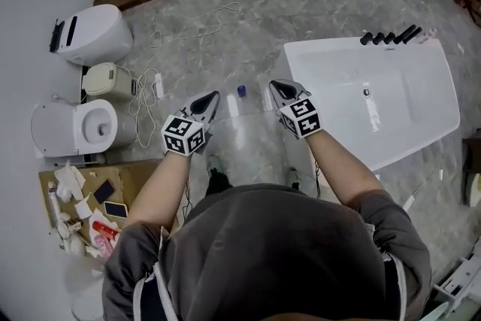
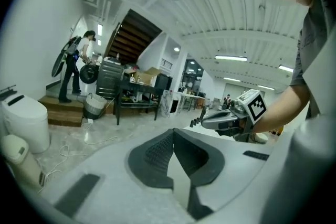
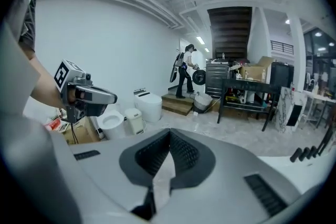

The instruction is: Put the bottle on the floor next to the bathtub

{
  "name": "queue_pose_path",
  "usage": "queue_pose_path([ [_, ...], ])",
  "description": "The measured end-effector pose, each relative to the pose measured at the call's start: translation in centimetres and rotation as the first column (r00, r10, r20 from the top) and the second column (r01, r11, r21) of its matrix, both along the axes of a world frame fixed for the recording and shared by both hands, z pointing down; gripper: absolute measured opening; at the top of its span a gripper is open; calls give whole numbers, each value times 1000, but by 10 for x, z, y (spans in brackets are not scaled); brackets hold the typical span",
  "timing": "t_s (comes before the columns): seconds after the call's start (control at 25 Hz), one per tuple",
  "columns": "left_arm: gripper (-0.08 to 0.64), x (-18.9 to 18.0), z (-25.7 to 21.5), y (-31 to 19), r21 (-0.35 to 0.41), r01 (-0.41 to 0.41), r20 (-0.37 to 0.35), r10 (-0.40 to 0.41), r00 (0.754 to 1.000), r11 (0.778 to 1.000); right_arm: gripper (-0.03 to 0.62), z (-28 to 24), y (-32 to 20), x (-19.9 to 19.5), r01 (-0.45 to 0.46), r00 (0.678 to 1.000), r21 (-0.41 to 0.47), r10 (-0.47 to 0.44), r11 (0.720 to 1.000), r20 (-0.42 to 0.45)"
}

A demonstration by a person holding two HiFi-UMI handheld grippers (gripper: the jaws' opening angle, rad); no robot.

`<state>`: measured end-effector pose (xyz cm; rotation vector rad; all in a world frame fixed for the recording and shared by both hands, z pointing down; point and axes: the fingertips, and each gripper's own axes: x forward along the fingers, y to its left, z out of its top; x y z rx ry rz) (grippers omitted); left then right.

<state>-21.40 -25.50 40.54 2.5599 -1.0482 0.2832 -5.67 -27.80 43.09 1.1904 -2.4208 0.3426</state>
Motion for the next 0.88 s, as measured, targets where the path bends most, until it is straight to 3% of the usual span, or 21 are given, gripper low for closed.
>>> queue_pose_path([
  [0.2, 5, 2, -53, 37, 44, 91, -32, -90, 995, 995, -8, -50, 46, 13, 50, 999, -3, -50, 999, 21],
  [0.4, 5, -7, -84, 62, 57, 122, -49, -120, 992, 991, -8, -76, 71, 22, 74, 997, 18, -74, 997, 10],
  [0.68, 5, -24, -100, 89, 84, 119, -51, -115, 992, 989, -8, -108, 80, 22, 52, 997, 74, -56, 996, 51],
  [0.88, 5, -25, -93, 95, 68, 137, -60, -133, 989, 988, -8, -107, 75, 19, 49, 996, 58, -53, 997, 69],
])
